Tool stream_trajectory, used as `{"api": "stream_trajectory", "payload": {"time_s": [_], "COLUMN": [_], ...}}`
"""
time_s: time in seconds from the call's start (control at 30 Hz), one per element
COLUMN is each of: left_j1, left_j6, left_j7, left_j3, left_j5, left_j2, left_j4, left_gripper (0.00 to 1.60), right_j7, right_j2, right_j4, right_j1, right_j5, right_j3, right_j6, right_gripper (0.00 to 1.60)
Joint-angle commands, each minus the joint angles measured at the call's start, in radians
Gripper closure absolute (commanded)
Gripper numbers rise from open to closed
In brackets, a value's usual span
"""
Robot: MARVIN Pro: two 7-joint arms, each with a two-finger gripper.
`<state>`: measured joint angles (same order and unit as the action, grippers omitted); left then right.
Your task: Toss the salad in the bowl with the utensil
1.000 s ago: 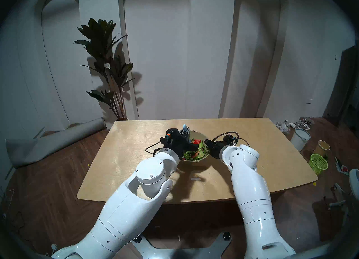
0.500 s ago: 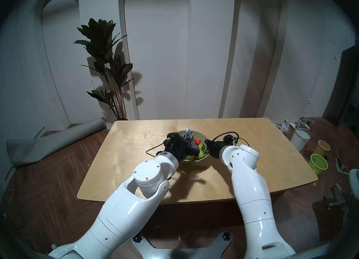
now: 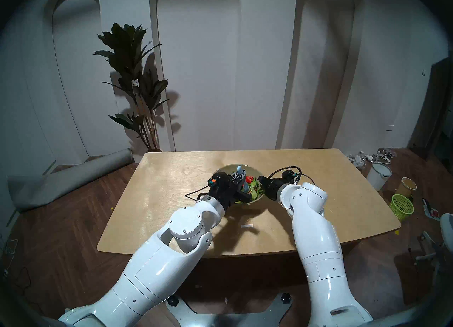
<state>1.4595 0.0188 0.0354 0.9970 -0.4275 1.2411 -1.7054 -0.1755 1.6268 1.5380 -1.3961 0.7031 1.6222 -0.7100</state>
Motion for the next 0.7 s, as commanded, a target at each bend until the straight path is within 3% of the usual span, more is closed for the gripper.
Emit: {"api": "stream_trajectory", "payload": {"time_s": [0.0, 0.27, 0.47, 0.67], "left_j1": [-0.002, 0.018, 0.025, 0.012], "left_j6": [-0.032, -0.022, 0.033, 0.011], "left_j7": [0.005, 0.012, 0.031, 0.046], "left_j3": [0.007, 0.004, 0.022, 0.016], "left_j5": [0.011, 0.035, -0.003, 0.023], "left_j2": [-0.009, -0.054, -0.073, -0.086], "left_j4": [-0.009, -0.003, 0.001, 0.033], "left_gripper": [1.6, 1.6, 1.6, 1.6], "right_j7": [0.001, 0.001, 0.001, 0.001], "right_j2": [0.001, 0.001, 0.001, 0.001], "right_j4": [0.018, 0.018, 0.018, 0.018], "right_j1": [0.005, 0.005, 0.005, 0.005], "right_j5": [0.002, 0.002, 0.002, 0.002], "right_j3": [0.003, 0.003, 0.003, 0.003], "right_j6": [0.002, 0.002, 0.002, 0.002], "right_gripper": [1.6, 1.6, 1.6, 1.6]}}
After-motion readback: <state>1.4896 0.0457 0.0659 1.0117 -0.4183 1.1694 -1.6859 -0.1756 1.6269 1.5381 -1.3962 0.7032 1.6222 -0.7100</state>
